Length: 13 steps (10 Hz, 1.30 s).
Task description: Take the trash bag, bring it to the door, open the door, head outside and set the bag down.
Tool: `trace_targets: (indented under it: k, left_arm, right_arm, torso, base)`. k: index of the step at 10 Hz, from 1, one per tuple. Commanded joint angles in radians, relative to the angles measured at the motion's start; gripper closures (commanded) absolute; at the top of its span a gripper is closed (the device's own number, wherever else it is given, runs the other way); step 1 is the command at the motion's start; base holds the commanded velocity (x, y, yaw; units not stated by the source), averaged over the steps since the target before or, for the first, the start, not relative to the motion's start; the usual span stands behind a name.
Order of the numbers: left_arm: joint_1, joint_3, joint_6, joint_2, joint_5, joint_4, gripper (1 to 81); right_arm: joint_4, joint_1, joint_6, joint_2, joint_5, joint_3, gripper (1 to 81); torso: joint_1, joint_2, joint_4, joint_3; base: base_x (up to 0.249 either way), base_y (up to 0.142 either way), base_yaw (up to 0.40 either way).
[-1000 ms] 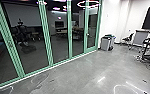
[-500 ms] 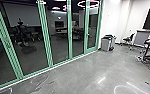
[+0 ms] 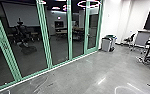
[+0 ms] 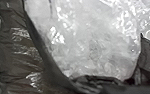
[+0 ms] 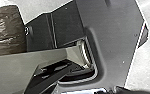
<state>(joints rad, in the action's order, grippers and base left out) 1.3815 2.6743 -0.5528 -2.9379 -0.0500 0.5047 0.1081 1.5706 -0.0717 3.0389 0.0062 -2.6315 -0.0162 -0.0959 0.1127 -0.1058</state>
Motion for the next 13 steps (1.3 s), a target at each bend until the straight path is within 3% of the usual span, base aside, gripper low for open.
trace_targets:
  k: [1, 13]
  left_arm:
    - [-0.066, 0.001, -0.007, 0.006, -0.060, -0.005, 81.1]
    - [-0.066, 0.001, -0.007, 0.006, -0.060, -0.003, 81.1]
  right_arm:
    - [-0.004, -0.045, 0.001, 0.004, -0.066, 0.009, 1.0]
    - [-0.004, -0.043, 0.003, 0.004, -0.064, 0.009, 1.0]
  torso:
    - [0.000, 0.000, 0.000, 0.000]
    - [-0.001, 0.000, 0.000, 0.000]
  base:
    - [0.133, -0.068, 0.000]
    - [0.132, -0.059, 0.000]
